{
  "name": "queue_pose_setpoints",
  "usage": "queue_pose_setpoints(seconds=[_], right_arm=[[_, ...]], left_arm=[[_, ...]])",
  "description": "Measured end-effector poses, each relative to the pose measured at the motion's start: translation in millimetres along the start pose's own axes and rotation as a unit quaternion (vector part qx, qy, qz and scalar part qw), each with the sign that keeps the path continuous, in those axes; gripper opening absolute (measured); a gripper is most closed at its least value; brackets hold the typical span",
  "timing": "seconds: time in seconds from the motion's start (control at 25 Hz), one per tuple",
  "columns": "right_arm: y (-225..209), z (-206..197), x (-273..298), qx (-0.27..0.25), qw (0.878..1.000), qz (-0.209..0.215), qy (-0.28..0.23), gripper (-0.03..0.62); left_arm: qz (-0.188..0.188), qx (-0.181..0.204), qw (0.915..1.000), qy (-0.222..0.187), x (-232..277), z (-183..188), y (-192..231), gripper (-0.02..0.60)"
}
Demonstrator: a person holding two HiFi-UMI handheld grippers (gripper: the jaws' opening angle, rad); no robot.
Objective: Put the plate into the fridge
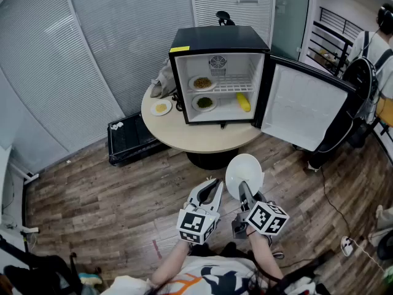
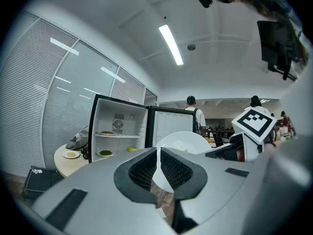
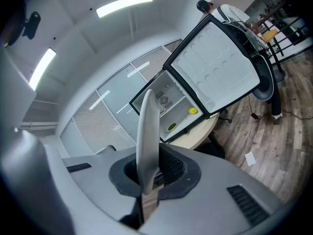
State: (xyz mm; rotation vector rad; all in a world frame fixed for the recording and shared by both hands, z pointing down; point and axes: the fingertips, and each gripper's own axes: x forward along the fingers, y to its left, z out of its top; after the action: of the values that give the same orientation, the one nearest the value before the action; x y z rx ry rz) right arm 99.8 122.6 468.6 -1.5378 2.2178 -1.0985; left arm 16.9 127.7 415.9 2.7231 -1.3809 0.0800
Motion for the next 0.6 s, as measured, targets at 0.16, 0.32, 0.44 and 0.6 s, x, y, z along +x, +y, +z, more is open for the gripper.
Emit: queue_pose_setpoints(seconds=[0.16, 0.32, 0.44, 0.6], right_arm=[[-3.7, 5.8, 0.7, 0.009, 1.000, 0.003, 0.004, 0.021], [-9.9, 10.2, 2.7, 0.006, 1.000, 0.004, 0.012, 0.021], [-15.8, 11.3, 5.3, 0.006, 1.000, 0.006, 0.020, 0.021], [-26.9, 20.0, 6.7, 0.004, 1.000, 0.003, 0.021, 0.021]], left_arm=[[0.000, 0.004, 1.0000, 0.005, 5.6, -1.1, -2.7, 0.031], [0.007, 0.004, 0.9999, 0.007, 12.8, -1.7, -2.9, 0.032], [0.011, 0.003, 0.9999, 0.009, 19.2, -3.5, -3.7, 0.032], [0.015, -0.002, 0.9998, 0.010, 31.5, -5.4, -5.6, 0.032]])
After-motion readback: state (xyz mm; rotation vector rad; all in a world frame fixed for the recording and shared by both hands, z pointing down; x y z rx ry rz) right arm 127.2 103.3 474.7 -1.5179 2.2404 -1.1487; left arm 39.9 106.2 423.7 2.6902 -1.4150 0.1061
